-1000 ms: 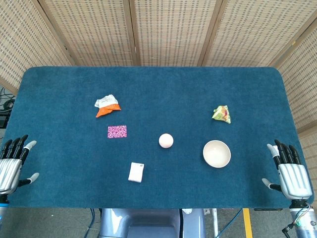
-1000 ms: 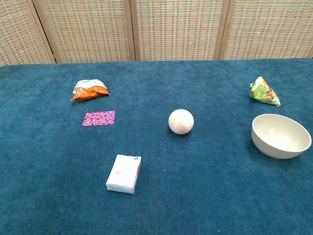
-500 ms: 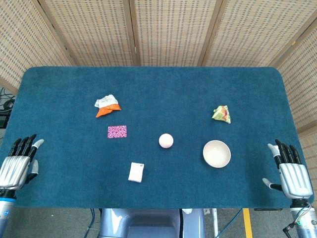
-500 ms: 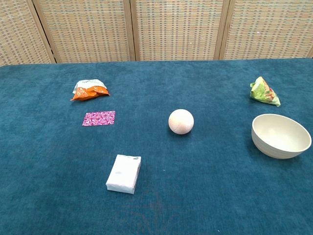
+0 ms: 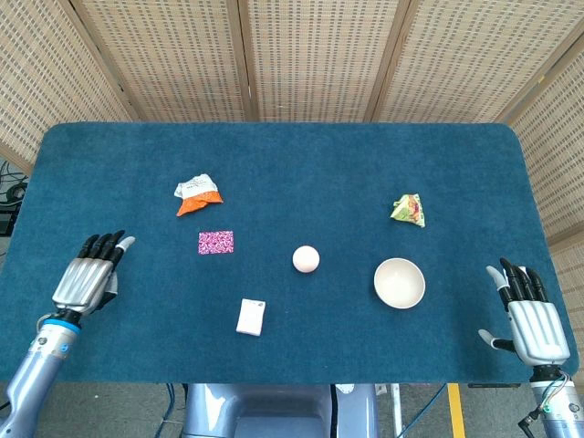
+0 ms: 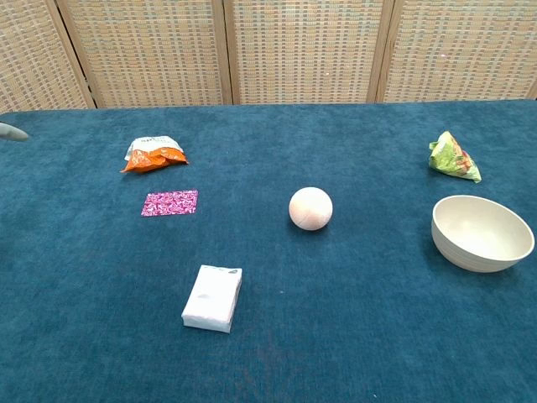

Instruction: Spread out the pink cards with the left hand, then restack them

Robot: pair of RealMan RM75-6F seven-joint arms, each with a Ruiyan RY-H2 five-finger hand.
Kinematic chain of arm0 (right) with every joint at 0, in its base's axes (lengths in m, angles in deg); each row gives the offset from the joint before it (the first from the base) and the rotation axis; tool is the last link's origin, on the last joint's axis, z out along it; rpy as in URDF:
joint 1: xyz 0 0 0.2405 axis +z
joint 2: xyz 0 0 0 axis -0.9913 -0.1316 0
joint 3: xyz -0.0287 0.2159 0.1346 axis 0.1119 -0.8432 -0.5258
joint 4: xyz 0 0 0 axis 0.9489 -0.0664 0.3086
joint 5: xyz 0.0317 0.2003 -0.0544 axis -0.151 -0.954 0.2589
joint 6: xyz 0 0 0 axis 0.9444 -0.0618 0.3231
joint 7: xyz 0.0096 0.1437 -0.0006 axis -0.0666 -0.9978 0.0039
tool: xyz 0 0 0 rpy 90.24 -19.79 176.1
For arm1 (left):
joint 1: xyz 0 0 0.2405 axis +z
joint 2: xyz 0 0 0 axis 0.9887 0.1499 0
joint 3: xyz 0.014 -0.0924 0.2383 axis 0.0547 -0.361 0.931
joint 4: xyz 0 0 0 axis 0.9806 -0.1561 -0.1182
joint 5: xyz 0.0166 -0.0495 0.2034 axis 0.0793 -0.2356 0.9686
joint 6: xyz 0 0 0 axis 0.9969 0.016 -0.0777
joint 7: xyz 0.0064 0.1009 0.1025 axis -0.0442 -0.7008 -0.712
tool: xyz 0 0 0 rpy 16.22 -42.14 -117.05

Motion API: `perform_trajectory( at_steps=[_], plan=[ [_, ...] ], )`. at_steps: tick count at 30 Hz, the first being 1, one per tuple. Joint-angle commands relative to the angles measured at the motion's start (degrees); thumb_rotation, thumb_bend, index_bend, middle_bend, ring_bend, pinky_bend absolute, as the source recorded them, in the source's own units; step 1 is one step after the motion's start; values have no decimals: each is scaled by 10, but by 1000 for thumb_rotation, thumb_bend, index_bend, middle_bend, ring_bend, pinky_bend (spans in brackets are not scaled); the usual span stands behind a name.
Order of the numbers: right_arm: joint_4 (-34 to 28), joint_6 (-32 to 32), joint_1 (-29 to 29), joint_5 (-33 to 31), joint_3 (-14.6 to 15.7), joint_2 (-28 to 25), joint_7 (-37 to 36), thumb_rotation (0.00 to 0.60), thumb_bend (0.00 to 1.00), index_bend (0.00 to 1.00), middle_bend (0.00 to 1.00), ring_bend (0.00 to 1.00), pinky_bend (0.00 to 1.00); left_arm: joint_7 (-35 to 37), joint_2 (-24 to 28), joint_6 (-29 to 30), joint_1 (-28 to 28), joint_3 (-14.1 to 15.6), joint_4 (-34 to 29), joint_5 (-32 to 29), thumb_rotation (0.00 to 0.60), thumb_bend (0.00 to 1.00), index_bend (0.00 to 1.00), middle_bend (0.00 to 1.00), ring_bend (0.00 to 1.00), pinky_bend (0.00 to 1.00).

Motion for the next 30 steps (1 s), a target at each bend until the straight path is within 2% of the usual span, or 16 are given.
perform_trajectory(
  at_steps=[1, 7, 15, 22, 30],
  plan=[
    [0, 1, -1, -1, -1, -3, -8, 600, 131, 89, 0, 0, 0, -56, -22, -34, -43, -12, -21, -65, 600, 893, 26, 0, 0, 0],
    [4, 2, -1, -2, -3, -9, -29, 600, 131, 89, 0, 0, 0, -158, -69, -30, -103, -13, -20, -161, 600, 891, 26, 0, 0, 0],
    [11, -4, 3, 2, -2, -9, -44, 600, 131, 89, 0, 0, 0, -236, -132, -15, -162, -7, -2, -273, 600, 889, 26, 0, 0, 0],
    [13, -7, 4, 4, 0, -8, -50, 600, 131, 89, 0, 0, 0, -284, -186, 11, -201, 7, 33, -334, 600, 889, 26, 0, 0, 0],
    [15, -10, 5, 3, 0, -12, -69, 600, 131, 89, 0, 0, 0, -317, -241, 36, -236, 7, 76, -364, 600, 890, 26, 0, 0, 0]
  ],
)
